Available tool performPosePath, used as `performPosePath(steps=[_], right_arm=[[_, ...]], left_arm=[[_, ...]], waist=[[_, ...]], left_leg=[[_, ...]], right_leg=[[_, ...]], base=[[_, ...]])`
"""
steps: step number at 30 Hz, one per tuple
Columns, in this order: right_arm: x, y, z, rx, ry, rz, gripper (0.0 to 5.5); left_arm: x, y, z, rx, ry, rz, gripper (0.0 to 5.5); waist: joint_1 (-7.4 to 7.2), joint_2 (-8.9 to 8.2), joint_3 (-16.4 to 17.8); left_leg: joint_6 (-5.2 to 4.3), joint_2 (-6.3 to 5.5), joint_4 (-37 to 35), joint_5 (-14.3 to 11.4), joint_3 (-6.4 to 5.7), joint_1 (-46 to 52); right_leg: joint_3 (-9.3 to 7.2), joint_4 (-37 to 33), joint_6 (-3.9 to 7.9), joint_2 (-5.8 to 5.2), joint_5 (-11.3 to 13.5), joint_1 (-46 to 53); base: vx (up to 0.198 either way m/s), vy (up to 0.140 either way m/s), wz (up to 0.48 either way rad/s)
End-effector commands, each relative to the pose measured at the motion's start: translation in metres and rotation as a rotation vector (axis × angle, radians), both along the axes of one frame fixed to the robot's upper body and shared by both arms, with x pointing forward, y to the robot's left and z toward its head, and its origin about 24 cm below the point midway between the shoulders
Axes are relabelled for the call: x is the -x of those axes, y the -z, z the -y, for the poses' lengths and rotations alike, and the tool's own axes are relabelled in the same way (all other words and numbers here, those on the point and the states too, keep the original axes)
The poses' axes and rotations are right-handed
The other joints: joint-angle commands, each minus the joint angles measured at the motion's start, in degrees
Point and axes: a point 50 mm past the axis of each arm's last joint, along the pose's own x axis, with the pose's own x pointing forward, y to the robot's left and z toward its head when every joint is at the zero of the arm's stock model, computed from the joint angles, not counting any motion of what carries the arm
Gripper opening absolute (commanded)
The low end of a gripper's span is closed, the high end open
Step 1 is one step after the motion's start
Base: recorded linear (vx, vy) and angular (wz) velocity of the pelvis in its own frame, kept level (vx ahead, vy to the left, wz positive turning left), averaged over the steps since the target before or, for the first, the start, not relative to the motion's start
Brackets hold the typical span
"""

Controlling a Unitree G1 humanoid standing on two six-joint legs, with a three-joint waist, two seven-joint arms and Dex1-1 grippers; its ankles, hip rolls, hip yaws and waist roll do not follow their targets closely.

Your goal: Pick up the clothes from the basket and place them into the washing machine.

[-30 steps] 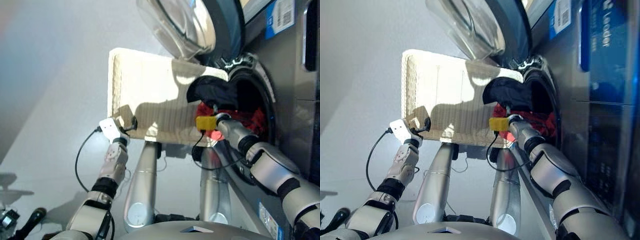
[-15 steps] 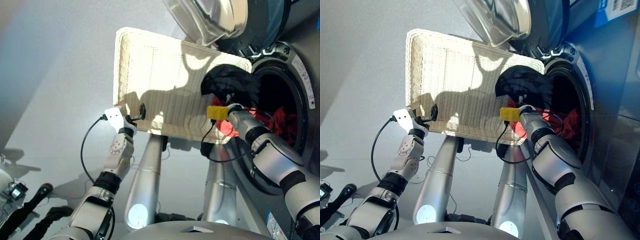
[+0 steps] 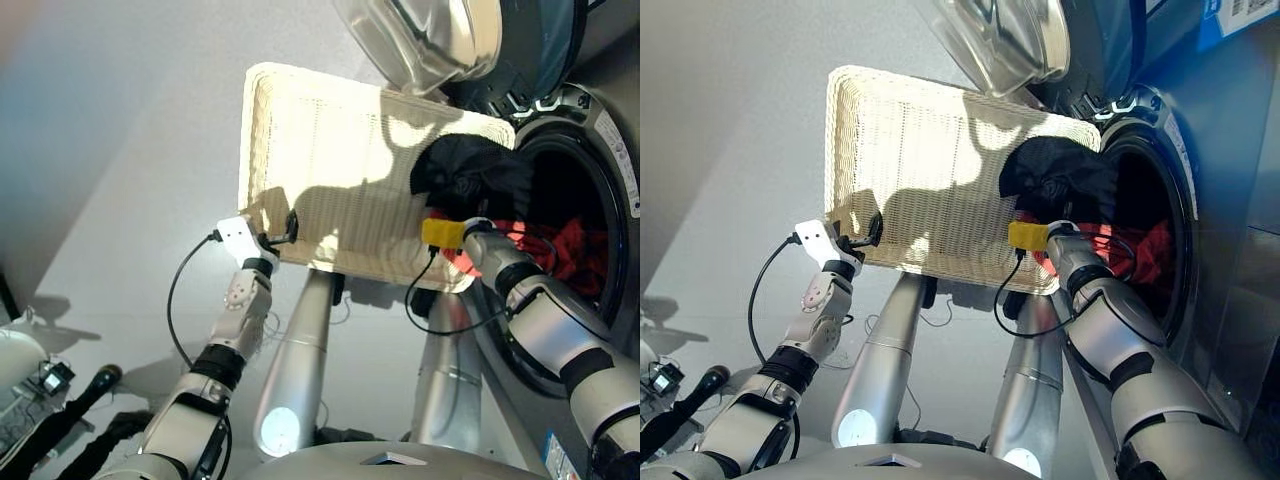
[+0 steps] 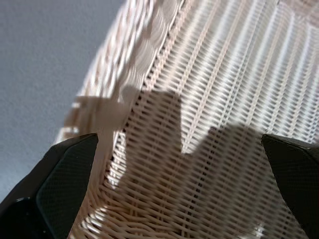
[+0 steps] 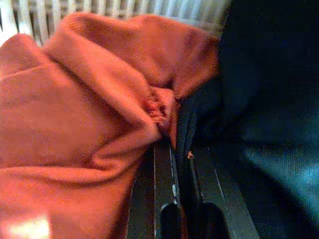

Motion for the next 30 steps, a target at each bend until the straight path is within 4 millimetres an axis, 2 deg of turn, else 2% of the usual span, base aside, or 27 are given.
performPosePath(steps=[1,6,8,11,12,14,16,17,18,19,20,23,27,28,29,30], right_arm=[[0.015,0.015,0.017,-0.143,0.117,0.031,0.0],[0.011,0.005,0.016,-0.278,0.169,0.15,0.0],[0.008,-0.003,0.018,-0.444,0.249,0.247,0.0],[0.01,-0.004,0.023,-0.662,0.388,0.333,0.0],[0.01,-0.004,0.023,-0.663,0.388,0.333,0.0],[0.012,-0.012,0.037,-1.021,0.621,0.538,0.0],[0.016,-0.014,0.045,-1.27,0.773,0.669,0.0],[0.016,-0.014,0.045,-1.272,0.775,0.669,0.0],[0.016,-0.018,0.049,-1.425,0.848,0.762,0.0],[0.017,-0.019,0.05,-1.472,0.851,0.784,0.0],[0.016,-0.026,0.049,-1.594,0.864,0.866,0.0],[0.017,-0.049,0.063,-1.782,0.859,1.078,0.0],[0.02,-0.103,0.08,-2.04,0.781,1.462,0.0],[0.022,-0.113,0.086,-2.056,0.782,1.541,0.0],[0.025,-0.138,0.09,-2.095,0.714,1.678,0.0],[0.028,-0.146,0.097,-2.067,0.714,1.732,0.0]], left_arm=[[0.022,0.029,-0.012,-0.013,-0.044,-0.085,5.5],[0.027,0.036,-0.018,-0.018,-0.067,-0.116,5.5],[0.03,0.041,-0.021,-0.022,-0.08,-0.134,5.5],[0.031,0.041,-0.023,-0.025,-0.093,-0.134,5.5],[0.031,0.041,-0.023,-0.025,-0.092,-0.134,5.5],[0.034,0.041,-0.028,-0.028,-0.117,-0.13,5.5],[0.036,0.042,-0.031,-0.032,-0.135,-0.13,5.5],[0.036,0.042,-0.031,-0.034,-0.134,-0.131,5.5],[0.037,0.043,-0.032,-0.039,-0.14,-0.131,5.5],[0.038,0.043,-0.033,-0.041,-0.146,-0.13,5.5],[0.04,0.044,-0.034,-0.046,-0.148,-0.133,5.5],[0.045,0.048,-0.032,-0.05,-0.141,-0.142,5.5],[0.048,0.055,-0.021,-0.039,-0.116,-0.163,5.5],[0.048,0.055,-0.017,-0.037,-0.095,-0.161,5.5],[0.048,0.055,-0.013,-0.036,-0.086,-0.157,5.5],[0.047,0.054,-0.01,-0.034,-0.076,-0.154,5.5]], waist=[[-1.5,1.16,-6.0],[-2.45,1.42,-5.9],[-3.07,1.99,-5.7],[-3.46,2.92,-5.6],[-3.42,2.9,-5.6],[-3.92,4.41,-5.8],[-4.17,5.63,-5.9],[-4.05,5.56,-6.0],[-4.18,6.34,-6.1],[-4.25,6.75,-6.2],[-4.49,7.45,-6.3],[-4.88,9.16,-6.3],[-5.7,11.62,-6.8],[-5.55,11.98,-6.6],[-5.49,12.49,-6.8],[-5.47,12.73,-6.9]], left_leg=[[0.34,-0.37,-2.8,-1.1,2.77,2.5],[0.24,-0.54,-4.2,-0.9,3.46,6.0],[0.57,-0.63,-3.9,-1.1,3.91,7.3],[0.82,-0.84,-3.3,-1.5,4.33,7.4],[0.82,-0.83,-3.3,-1.5,4.35,7.4],[0.96,-0.94,-2.6,-2.1,4.81,7.0],[0.97,-0.98,-2.1,-2.5,5.18,6.3],[0.97,-0.97,-2.0,-2.5,5.21,6.3],[0.92,-0.96,-1.9,-2.7,5.58,5.9],[0.89,-0.95,-1.9,-2.7,5.79,5.7],[0.9,-0.92,-1.8,-2.9,6.11,5.4],[1.11,-0.81,-1.2,-3.5,7.13,4.5],[1.52,-0.85,-0.7,-3.9,8.38,3.3],[2.0,-0.74,-0.3,-2.9,9.33,2.5],[2.1,-0.72,-0.1,-3.0,9.74,2.2],[2.18,-0.71,0.1,-3.2,9.9,2.0]], right_leg=[[2.26,-12.9,4.39,1.89,6.6,4.9],[2.87,-15.4,4.64,2.03,7.6,8.7],[3.36,-15.6,4.67,1.96,7.7,9.9],[3.94,-15.5,4.58,1.89,7.8,10.0],[3.96,-15.5,4.58,1.89,7.7,10.0],[4.84,-14.8,4.51,1.91,7.3,9.1],[5.61,-14.5,4.51,1.99,7.0,8.3],[5.65,-14.4,4.51,2.0,7.0,8.2],[6.13,-14.2,4.48,1.98,6.7,7.6],[6.53,-14.2,4.46,2.07,6.7,7.3],[7.04,-14.1,4.47,2.15,6.5,6.8],[8.53,-13.6,4.46,2.49,6.3,5.2],[10.5,-13.4,4.74,2.81,6.6,3.1],[10.49,-13.4,4.48,2.72,7.9,2.1],[10.93,-13.3,4.61,2.8,8.0,1.6],[11.32,-13.1,4.75,2.87,8.0,1.2]], base=[[0.0,0.0,0.0],[0.0,0.0,0.0],[-0.019,0.026,-0.058],[0.0,0.0,0.0],[0.0,0.0,0.0],[-0.015,0.029,-0.064],[-0.008,0.028,-0.071],[0.0,0.0,0.0],[0.0,0.0,0.0],[-0.01,0.065,-0.153],[-0.006,0.071,-0.158],[0.002,0.081,-0.15],[0.0,0.076,-0.24],[-0.059,0.077,-0.229],[-0.067,0.063,-0.348],[0.034,0.044,-0.39]])
